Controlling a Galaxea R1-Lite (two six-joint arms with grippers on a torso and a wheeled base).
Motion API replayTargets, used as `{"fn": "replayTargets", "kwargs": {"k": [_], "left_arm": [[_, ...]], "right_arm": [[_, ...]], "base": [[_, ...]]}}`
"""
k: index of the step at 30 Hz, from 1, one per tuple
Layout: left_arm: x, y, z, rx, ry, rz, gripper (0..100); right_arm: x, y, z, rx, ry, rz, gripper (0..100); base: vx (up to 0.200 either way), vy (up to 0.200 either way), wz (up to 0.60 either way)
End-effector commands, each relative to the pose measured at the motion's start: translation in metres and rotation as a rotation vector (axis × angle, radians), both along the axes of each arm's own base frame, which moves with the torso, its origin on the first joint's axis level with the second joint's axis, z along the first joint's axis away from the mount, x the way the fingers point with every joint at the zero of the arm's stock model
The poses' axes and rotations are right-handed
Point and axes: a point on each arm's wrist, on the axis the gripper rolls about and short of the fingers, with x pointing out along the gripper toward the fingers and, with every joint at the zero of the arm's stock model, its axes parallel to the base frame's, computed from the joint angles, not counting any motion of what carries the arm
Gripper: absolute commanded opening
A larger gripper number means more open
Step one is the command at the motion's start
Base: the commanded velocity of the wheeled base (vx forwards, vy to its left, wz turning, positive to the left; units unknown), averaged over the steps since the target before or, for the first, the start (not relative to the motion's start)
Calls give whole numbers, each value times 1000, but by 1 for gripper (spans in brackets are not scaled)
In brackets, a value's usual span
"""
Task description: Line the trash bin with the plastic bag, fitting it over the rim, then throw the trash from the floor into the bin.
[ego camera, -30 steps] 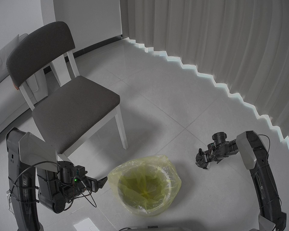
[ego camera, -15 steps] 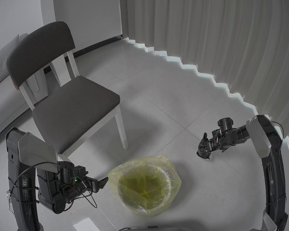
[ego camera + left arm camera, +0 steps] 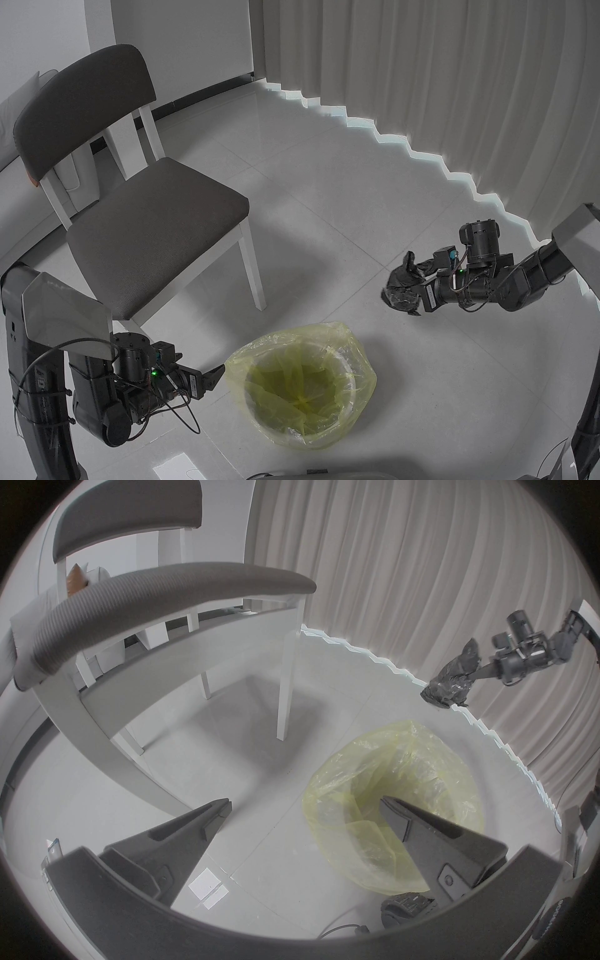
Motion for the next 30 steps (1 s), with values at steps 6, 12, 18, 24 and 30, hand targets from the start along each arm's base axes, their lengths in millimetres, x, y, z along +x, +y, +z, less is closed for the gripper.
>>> {"fn": "replayTargets", "kwargs": {"k": [6,12,18,24,30], "left_arm": [[-14,0,27,-22,-68,26,100],[-16,0,35,-26,-96,29,100],[-20,0,41,-31,-112,28,100],[-21,0,42,-33,-114,27,100],[-22,0,42,-47,-104,33,100]], "right_arm": [[-91,89,34,40,-162,331,0],[-92,106,-3,-22,-95,367,0],[-102,131,-39,-59,-32,438,0],[-103,149,-65,-99,-12,449,0],[-100,167,-77,-105,-9,476,0]], "base": [[0,0,0],[0,0,0],[0,0,0],[0,0,0],[0,0,0]]}}
